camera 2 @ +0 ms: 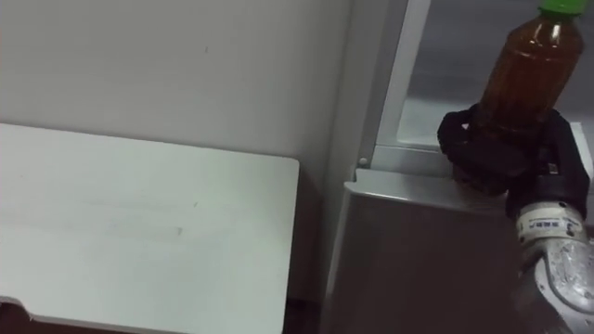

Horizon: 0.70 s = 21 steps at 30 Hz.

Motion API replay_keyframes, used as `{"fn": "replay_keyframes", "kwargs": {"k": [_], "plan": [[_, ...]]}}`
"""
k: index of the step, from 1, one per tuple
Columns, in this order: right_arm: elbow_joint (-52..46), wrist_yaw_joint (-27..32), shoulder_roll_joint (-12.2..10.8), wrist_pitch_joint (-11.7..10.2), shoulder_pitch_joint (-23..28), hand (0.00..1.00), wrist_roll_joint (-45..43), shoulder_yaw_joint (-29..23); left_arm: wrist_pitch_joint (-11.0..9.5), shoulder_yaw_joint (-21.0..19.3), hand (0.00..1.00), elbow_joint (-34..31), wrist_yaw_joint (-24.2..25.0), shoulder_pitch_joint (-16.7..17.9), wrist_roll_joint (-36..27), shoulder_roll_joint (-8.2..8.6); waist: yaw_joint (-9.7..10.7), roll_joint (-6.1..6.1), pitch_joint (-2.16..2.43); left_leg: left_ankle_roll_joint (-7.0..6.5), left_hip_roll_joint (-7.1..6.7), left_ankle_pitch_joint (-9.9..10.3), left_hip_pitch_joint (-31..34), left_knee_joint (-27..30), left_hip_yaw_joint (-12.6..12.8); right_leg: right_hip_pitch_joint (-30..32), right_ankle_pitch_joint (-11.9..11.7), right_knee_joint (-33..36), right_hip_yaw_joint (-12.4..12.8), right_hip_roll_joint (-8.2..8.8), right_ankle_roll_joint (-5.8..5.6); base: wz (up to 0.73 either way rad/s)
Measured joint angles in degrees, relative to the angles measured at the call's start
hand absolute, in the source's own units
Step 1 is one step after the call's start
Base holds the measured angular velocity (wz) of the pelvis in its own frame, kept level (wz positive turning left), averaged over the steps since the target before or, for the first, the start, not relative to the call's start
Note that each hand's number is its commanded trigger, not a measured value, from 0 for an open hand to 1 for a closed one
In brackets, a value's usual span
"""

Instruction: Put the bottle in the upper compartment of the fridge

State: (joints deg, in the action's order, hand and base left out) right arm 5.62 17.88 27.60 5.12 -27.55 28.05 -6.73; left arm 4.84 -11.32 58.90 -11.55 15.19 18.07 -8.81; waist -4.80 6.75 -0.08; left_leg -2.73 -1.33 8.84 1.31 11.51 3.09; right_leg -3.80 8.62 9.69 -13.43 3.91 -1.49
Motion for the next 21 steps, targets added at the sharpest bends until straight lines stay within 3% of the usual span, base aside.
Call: {"fn": "replay_keyframes", "kwargs": {"k": [9, 21], "plan": [[9.1, 0.2, 1.5, 0.0, -6.2, 1.0, 2.0, 0.6, 0.1, -1.3, 0.0, 0.0, -0.1, 1.2, 0.0, -0.31, -0.4, 0.76, 0.21, -0.01, -0.08, 0.0, 0.2, 0.4, -0.8, -0.3, 0.0, 0.2, -1.3, 0.13, 0.01, 0.05], [20.9, 3.8, 6.7, 0.7, -12.0, 1.0, 3.6, 0.5, 1.6, -4.4, 0.0, -0.6, -0.1, 1.9, 0.1, -1.22, -0.2, 1.02, 0.42, 0.03, -0.28, 0.0, 0.5, 0.3, -1.9, -0.3, 0.0, 0.1, -2.4, 0.09, 0.0, 0.03]]}}
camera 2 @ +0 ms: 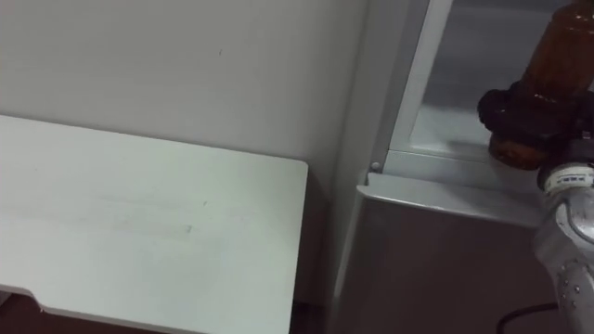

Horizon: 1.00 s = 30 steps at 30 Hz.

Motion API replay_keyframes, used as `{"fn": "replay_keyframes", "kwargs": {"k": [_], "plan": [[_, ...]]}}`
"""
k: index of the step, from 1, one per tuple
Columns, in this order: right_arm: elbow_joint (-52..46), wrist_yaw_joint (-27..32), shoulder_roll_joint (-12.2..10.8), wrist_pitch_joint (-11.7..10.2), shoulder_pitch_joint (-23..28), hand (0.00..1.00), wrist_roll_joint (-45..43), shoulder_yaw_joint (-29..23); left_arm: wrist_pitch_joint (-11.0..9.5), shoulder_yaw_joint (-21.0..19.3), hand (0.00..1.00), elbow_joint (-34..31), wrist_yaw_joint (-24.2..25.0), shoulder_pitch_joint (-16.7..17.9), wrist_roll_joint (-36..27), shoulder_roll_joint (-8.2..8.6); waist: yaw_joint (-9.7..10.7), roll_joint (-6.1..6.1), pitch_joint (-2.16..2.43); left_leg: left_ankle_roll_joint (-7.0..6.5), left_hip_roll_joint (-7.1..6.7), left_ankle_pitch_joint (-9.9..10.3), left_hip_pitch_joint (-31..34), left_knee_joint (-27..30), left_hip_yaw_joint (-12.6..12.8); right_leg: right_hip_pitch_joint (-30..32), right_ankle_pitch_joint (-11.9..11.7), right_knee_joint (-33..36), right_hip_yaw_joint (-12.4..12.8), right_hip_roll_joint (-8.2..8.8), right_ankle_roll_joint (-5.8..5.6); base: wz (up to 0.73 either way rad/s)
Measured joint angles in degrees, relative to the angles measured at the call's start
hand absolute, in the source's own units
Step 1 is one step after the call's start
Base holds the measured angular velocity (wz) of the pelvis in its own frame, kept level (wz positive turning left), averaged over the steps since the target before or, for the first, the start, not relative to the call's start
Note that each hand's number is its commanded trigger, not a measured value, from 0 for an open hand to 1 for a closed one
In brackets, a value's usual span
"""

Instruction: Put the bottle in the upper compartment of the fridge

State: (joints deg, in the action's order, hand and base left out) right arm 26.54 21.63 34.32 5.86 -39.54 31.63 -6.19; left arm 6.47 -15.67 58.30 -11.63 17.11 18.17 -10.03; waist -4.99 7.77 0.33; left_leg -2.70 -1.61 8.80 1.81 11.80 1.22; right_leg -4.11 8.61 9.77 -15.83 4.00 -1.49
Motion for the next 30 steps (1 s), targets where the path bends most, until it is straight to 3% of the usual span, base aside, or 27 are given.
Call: {"fn": "replay_keyframes", "kwargs": {"k": [6, 10, 14, 25, 30], "plan": [[4.0, 0.7, 0.6, 0.3, -0.3, 1.0, 1.9, 0.0, 0.9, 0.0, 0.0, 0.0, -0.1, 0.6, 0.3, -0.16, -0.9, 0.27, 0.19, 0.01, 0.05, 0.0, 0.0, -0.1, -0.2, -0.1, 0.0, 0.0, -1.9, 0.11, 0.0, 0.02], [4.8, 0.6, 2.9, 1.8, -0.6, 1.0, 1.8, 0.6, 1.2, -0.1, 0.0, -0.3, -0.6, 1.4, 0.3, -0.2, -1.8, 0.46, 0.33, 0.01, -0.05, 0.0, 0.5, -0.1, -0.6, 0.1, 0.0, 0.0, -2.3, 0.16, -0.01, 0.04], [6.8, 0.6, 3.4, 1.8, -1.6, 1.0, 1.9, 1.3, 1.5, -0.1, 0.0, -0.9, -0.7, 3.5, -0.1, -0.19, -2.2, 0.43, 0.32, 0.05, -0.1, -0.1, 0.5, 0.0, -1.0, 0.0, 0.0, 0.0, -3.3, 0.21, -0.01, 0.06], [8.6, 1.7, 5.7, 0.7, -2.4, 1.0, 1.1, 5.2, 0.6, 0.1, 0.0, -2.3, -0.6, 5.0, -0.6, -1.11, -3.3, -0.86, -0.16, 0.3, -0.29, -0.2, 1.4, 0.8, -3.4, -0.8, 0.1, -0.2, -4.9, 0.07, -0.06, 0.11], [11.7, 2.9, 6.2, 0.1, -6.9, 1.0, 1.2, 7.9, 1.1, 0.2, 0.0, -4.1, -0.6, 4.9, -3.1, -1.33, -3.1, -1.59, -0.17, 0.55, -0.96, -0.7, 4.6, 2.2, -4.4, 1.3, 0.4, -0.3, -5.3, 0.05, 0.53, 0.12]]}}
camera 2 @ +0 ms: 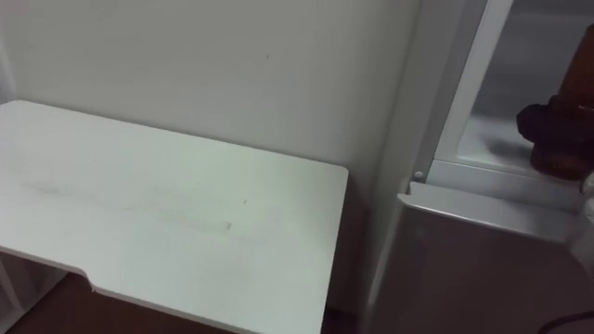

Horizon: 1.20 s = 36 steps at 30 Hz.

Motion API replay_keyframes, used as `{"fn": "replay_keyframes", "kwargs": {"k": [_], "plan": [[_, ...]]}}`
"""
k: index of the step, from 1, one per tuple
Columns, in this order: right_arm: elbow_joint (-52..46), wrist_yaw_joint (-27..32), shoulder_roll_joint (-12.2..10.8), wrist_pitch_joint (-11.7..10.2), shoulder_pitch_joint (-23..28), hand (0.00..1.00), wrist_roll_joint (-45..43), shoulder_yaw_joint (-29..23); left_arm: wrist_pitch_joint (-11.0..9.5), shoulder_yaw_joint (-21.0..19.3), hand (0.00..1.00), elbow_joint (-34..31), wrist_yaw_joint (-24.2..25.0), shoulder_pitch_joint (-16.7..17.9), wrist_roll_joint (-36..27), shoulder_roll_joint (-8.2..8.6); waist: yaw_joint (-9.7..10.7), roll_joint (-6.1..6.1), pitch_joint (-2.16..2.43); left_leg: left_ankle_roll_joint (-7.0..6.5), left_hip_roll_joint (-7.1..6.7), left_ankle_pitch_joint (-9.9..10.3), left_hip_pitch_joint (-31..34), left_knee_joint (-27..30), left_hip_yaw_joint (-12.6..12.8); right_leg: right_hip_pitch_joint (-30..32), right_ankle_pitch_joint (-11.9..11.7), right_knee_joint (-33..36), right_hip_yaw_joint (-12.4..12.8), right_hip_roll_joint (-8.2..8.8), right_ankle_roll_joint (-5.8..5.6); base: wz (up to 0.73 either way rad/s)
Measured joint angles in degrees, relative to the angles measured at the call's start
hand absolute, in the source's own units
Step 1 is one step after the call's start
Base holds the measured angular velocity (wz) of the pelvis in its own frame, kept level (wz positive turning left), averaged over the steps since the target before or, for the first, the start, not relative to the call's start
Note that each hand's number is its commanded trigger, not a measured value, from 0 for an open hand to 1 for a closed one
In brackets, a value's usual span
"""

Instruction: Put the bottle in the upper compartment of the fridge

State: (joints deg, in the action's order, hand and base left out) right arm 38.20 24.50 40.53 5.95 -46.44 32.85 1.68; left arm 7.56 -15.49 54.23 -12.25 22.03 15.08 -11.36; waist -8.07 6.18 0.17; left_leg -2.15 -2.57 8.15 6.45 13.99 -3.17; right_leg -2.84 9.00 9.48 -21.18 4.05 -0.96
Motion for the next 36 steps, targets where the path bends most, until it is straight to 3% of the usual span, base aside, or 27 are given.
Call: {"fn": "replay_keyframes", "kwargs": {"k": [7, 12, 13, 15, 16, 18, 19, 20, 29, 36], "plan": [[8.7, 0.9, 0.8, -3.1, -4.8, 1.0, 0.3, 1.6, 0.1, 0.6, 0.0, -1.6, -0.1, -0.1, 0.1, -0.9, -2.5, -0.34, -0.07, 0.42, 0.07, -0.5, 3.3, 1.9, -1.2, 2.2, 0.1, 0.1, -0.7, -0.6, 0.75, 0.12], [13.2, 0.8, 0.9, -5.8, -6.7, 1.0, -1.7, 1.5, 0.8, 2.4, 0.0, -1.5, 0.0, -0.6, -3.9, -1.62, -2.7, -1.13, -0.52, 0.52, -0.01, -0.4, 5.1, 3.7, -2.7, 2.9, 0.1, 0.1, -2.0, -0.9, 0.88, 0.16], [14.4, 0.7, 0.9, -6.4, -7.1, 0.92, -1.8, 1.5, 0.8, 2.5, 0.0, -1.4, 0.0, -0.9, -5.3, -1.85, -2.7, -1.31, -0.64, 0.56, -0.02, -0.3, 5.5, 4.2, -3.0, 3.0, 0.1, 0.0, -2.3, -0.95, 0.95, 0.15], [15.5, 0.3, 1.4, -7.7, -7.4, 0.67, -2.1, 1.5, 0.7, 3.1, 0.0, -1.5, -0.1, -1.5, -6.7, -2.36, -3.1, -1.77, -0.93, 0.71, 0.0, -0.1, 6.1, 4.9, -3.5, 3.5, 0.2, 0.2, -2.4, -1.1, 1.03, 0.07], [15.7, 0.3, 1.6, -8.1, -7.4, 0.45, -2.6, 1.5, 0.7, 3.7, 0.0, -1.5, -0.1, -1.6, -7.1, -2.77, -3.4, -2.07, -0.92, 0.77, 0.04, -0.2, 6.6, 5.0, -3.6, 3.8, 0.2, 0.2, -2.4, -1.17, 0.99, 0.0], [15.6, 0.3, 1.8, -9.0, -7.7, 0.21, -3.4, 1.7, 0.8, 5.0, 0.0, -1.6, -0.6, -1.7, -8.3, -3.35, -3.5, -2.75, -0.83, 0.85, 0.16, -0.3, 7.6, 5.5, -3.8, 4.7, 0.2, 0.4, -2.4, -1.19, 0.98, 0.0], [15.5, 0.3, 1.8, -9.6, -8.1, 0.21, -4.1, 1.7, 0.9, 5.6, 0.0, -1.6, -1.1, -1.8, -8.8, -3.42, -3.6, -3.27, -0.85, 0.96, 0.24, -0.4, 8.1, 5.6, -3.8, 5.2, 0.0, 0.4, -2.3, -1.19, 0.95, -0.04], [15.5, 0.2, 1.8, -10.1, -8.5, 0.0, -4.5, 2.1, 0.8, 6.5, 0.0, -1.6, -1.3, -1.9, -8.8, -3.5, -3.6, -3.72, -0.86, 1.08, 0.26, -0.5, 8.4, 5.5, -3.8, 5.6, -0.1, 0.5, -2.3, -1.16, 0.99, -0.04], [15.8, -3.9, 2.7, -10.7, -8.4, 0.0, -7.3, 2.1, 0.8, 10.0, 0.0, -3.9, -1.0, -2.0, -8.7, -3.67, -4.8, -4.21, -0.87, 1.32, 0.96, -1.4, 9.2, 5.3, -3.2, 7.0, -0.2, 1.4, -2.3, -1.2, 1.59, -0.02], [15.1, -6.9, 3.0, -11.5, -8.4, 0.0, -8.7, 2.1, 0.8, 10.2, 0.0, -3.8, -0.6, -2.0, -9.6, -3.67, -4.8, -5.32, -0.62, 1.47, 1.04, -1.5, 9.3, 5.1, -3.1, 7.2, 0.0, 1.4, -2.5, -1.13, 2.03, -0.01]]}}
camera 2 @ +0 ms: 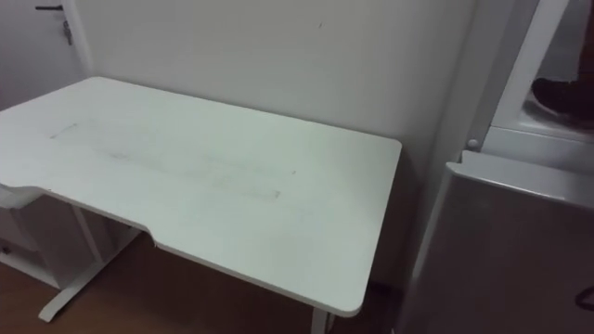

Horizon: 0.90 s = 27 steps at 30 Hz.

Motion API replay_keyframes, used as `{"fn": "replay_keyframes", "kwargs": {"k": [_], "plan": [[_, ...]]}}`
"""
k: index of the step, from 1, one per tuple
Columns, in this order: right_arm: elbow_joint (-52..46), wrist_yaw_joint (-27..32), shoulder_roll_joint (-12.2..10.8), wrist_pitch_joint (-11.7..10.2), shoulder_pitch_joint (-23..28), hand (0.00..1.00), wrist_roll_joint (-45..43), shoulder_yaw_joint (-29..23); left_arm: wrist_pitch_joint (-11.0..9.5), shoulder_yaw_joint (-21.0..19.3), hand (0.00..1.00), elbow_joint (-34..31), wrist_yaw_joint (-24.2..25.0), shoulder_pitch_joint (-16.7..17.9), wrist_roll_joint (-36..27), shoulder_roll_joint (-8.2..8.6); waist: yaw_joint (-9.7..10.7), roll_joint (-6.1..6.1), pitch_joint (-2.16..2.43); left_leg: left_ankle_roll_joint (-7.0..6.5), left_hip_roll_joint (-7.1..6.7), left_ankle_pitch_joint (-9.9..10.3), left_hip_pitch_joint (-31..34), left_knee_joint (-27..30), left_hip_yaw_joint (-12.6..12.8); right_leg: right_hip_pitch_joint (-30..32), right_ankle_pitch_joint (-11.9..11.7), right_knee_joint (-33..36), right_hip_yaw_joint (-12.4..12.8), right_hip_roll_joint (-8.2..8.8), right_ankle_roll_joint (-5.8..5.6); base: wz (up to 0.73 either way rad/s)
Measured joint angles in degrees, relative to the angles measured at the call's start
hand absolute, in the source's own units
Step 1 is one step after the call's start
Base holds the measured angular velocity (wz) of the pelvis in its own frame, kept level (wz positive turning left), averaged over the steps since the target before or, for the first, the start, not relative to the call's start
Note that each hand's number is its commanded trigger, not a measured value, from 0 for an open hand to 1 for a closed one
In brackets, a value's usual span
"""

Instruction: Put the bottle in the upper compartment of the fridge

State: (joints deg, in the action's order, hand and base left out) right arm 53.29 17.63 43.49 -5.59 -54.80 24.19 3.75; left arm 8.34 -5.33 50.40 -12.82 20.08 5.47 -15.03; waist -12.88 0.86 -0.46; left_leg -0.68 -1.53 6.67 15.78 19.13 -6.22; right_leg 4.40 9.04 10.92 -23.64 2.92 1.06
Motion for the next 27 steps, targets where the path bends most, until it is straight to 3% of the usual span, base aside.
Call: {"fn": "replay_keyframes", "kwargs": {"k": [15, 27], "plan": [[-0.1, -4.5, 0.1, -0.8, 0.5, 0.0, 0.1, -0.1, -0.1, 0.0, 0.0, -1.2, 0.6, 0.0, -0.3, -0.01, 0.2, 0.01, 0.1, -0.15, 0.71, -0.3, -0.5, -0.5, 1.0, -0.3, -0.4, 0.0, -0.1, 0.06, -0.15, 0.0], [-0.3, -5.3, 0.1, -0.8, 1.6, 0.0, 0.3, -0.1, -1.4, -0.1, 0.0, -1.6, 0.5, 0.0, -0.3, -0.02, 0.1, 0.75, 0.18, 0.01, 0.73, -0.5, -1.6, -1.5, 1.3, -1.2, -0.3, -0.2, 0.2, 0.08, -0.1, 0.0]]}}
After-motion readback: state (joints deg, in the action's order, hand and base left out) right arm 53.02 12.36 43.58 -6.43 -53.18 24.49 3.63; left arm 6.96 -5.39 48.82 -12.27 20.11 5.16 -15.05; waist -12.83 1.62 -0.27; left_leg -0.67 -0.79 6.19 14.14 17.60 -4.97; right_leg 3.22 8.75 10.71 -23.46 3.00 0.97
